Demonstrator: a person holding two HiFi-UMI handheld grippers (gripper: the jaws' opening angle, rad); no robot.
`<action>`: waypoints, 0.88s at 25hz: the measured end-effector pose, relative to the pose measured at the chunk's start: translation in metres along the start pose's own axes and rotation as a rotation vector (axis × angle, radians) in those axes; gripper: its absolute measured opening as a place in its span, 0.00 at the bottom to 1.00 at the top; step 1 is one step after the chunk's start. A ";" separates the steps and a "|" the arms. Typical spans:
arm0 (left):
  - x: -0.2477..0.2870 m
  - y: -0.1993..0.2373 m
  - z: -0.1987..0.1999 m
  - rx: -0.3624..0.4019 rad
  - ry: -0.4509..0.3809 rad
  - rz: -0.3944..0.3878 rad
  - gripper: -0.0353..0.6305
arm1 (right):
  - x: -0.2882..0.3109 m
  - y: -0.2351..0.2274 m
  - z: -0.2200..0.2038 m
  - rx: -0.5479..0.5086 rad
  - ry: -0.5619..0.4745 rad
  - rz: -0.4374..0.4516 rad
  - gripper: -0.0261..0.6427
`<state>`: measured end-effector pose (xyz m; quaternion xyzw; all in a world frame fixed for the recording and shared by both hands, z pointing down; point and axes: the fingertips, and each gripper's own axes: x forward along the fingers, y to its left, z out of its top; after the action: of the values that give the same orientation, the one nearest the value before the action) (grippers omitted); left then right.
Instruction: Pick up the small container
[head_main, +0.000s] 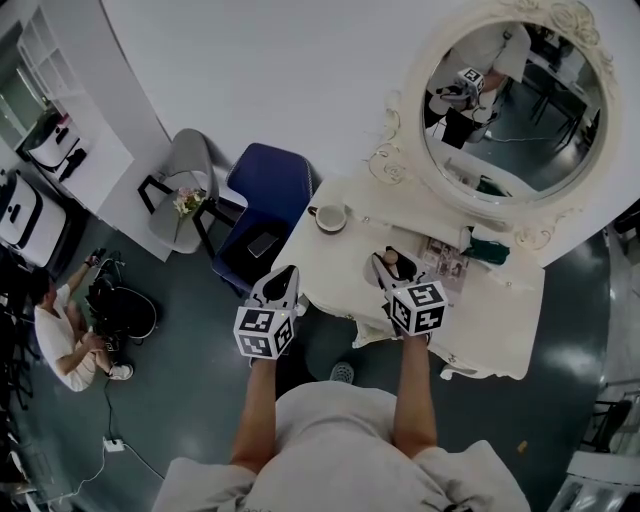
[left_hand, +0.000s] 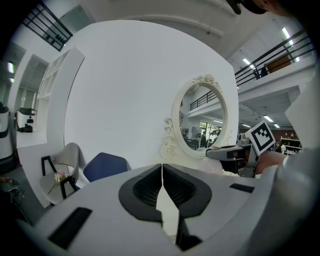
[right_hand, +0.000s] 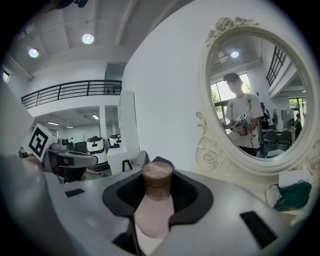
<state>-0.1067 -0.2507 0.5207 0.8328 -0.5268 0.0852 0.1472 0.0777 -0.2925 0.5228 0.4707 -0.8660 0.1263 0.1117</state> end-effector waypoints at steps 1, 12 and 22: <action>0.000 0.000 -0.001 -0.001 0.000 0.000 0.10 | 0.000 0.001 0.000 0.000 0.000 0.001 0.25; -0.001 -0.003 -0.003 0.001 0.003 -0.001 0.10 | -0.002 -0.001 -0.001 0.008 -0.006 -0.005 0.25; 0.003 -0.003 -0.002 0.003 0.008 -0.013 0.10 | -0.003 -0.008 0.000 0.007 -0.016 -0.045 0.25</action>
<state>-0.1028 -0.2514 0.5230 0.8360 -0.5208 0.0882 0.1486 0.0866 -0.2942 0.5230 0.4917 -0.8556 0.1228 0.1059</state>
